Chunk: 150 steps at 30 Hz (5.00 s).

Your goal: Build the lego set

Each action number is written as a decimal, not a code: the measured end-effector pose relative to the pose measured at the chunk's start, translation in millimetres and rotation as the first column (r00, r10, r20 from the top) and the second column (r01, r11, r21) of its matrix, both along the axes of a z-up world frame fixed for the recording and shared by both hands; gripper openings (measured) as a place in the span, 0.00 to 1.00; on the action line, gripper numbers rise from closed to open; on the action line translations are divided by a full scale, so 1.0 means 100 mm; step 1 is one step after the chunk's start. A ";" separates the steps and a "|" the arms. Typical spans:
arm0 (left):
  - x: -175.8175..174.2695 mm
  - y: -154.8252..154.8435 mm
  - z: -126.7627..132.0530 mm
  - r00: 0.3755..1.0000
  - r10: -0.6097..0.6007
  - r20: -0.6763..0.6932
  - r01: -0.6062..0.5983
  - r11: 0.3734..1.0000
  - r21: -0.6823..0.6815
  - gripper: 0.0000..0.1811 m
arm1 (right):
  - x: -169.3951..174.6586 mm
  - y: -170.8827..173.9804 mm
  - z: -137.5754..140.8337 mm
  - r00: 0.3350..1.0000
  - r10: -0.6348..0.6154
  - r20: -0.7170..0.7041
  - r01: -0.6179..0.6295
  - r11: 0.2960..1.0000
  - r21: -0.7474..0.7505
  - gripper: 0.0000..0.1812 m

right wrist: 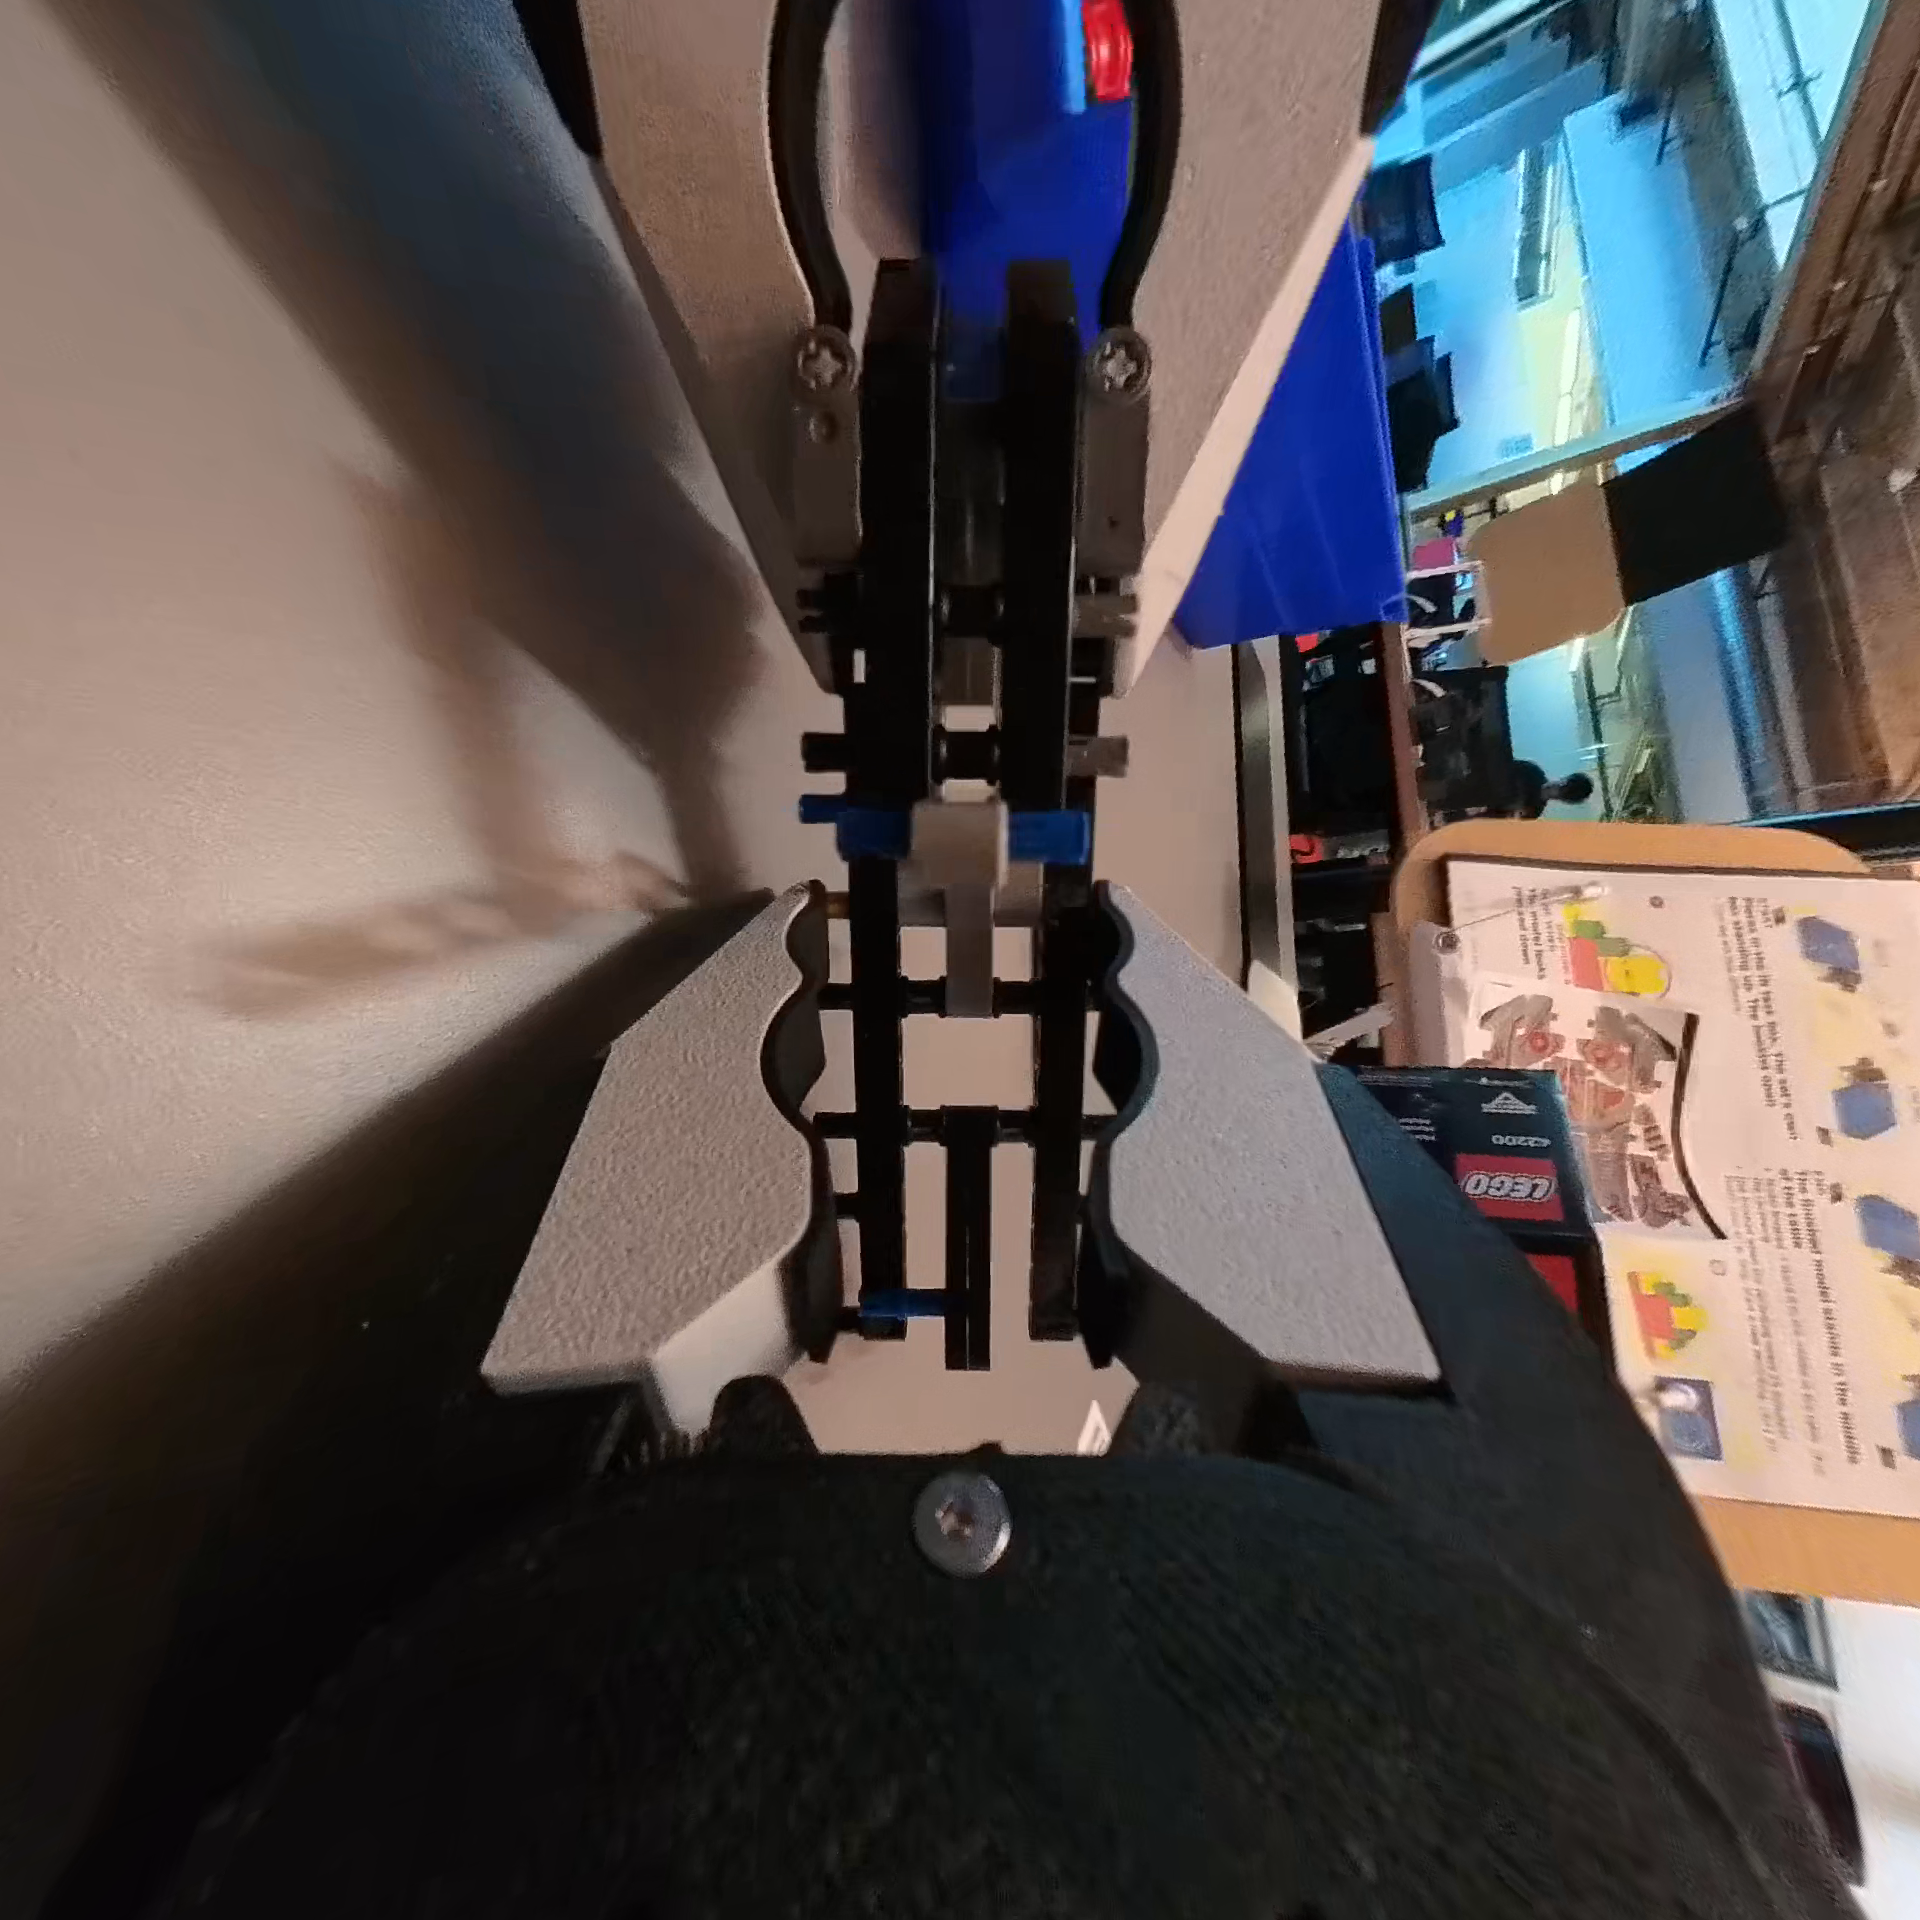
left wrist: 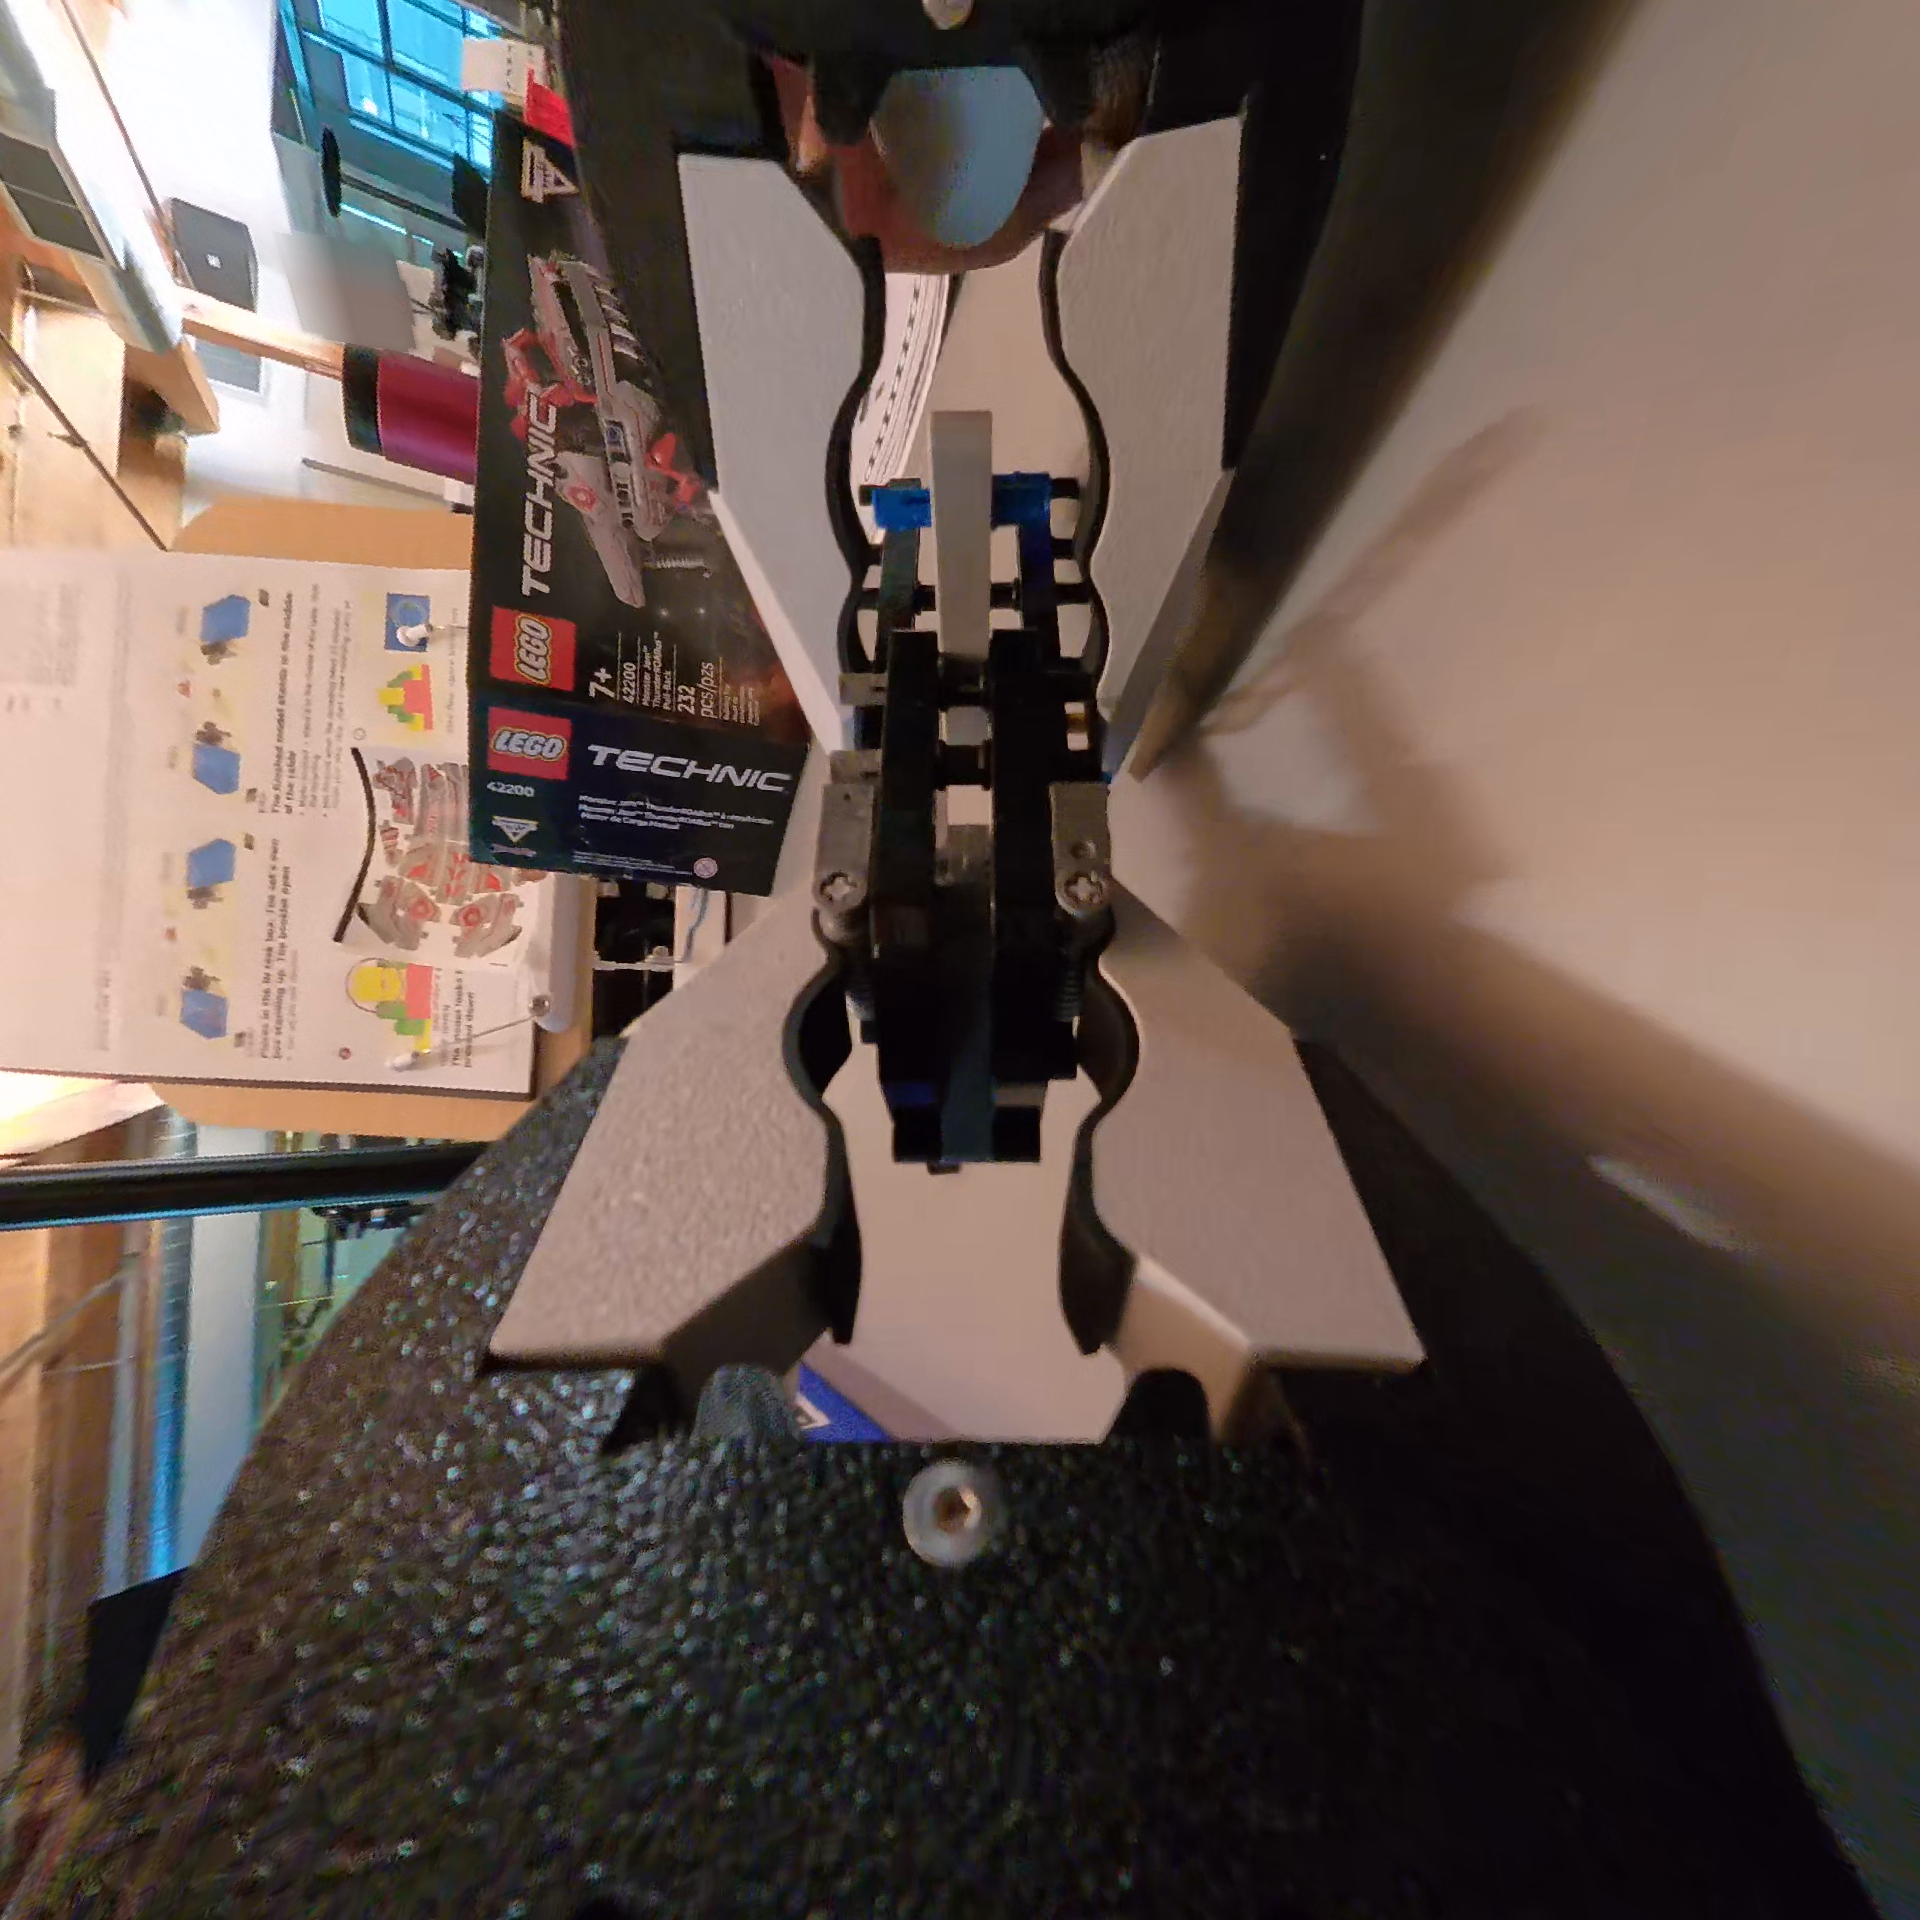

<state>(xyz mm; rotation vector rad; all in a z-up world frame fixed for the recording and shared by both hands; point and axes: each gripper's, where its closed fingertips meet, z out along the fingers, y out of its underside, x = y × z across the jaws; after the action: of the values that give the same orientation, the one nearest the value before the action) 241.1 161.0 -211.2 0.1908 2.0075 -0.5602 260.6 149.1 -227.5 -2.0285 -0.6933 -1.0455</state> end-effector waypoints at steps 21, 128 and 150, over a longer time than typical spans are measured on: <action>0.04 0.00 -0.01 1.000 0.008 0.010 -0.008 1.000 0.011 0.22 | 0.09 -0.02 -0.02 0.998 -0.062 0.027 0.063 0.996 -0.056 0.25; -0.04 0.08 -0.16 0.947 -0.044 -0.317 -0.038 0.968 -0.249 0.21 | -0.17 0.02 0.00 0.985 0.115 -0.125 -0.119 0.993 -0.025 0.21; -0.02 0.07 -0.17 0.953 -0.031 -0.301 -0.041 0.972 -0.230 0.21 | -0.16 0.01 -0.02 0.992 0.055 -0.118 -0.061 0.997 -0.044 0.21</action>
<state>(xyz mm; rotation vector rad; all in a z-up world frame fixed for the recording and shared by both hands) 238.7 167.8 -228.3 -0.0489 2.2131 -0.8603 244.7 150.5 -229.8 -2.0790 -0.7174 -0.8774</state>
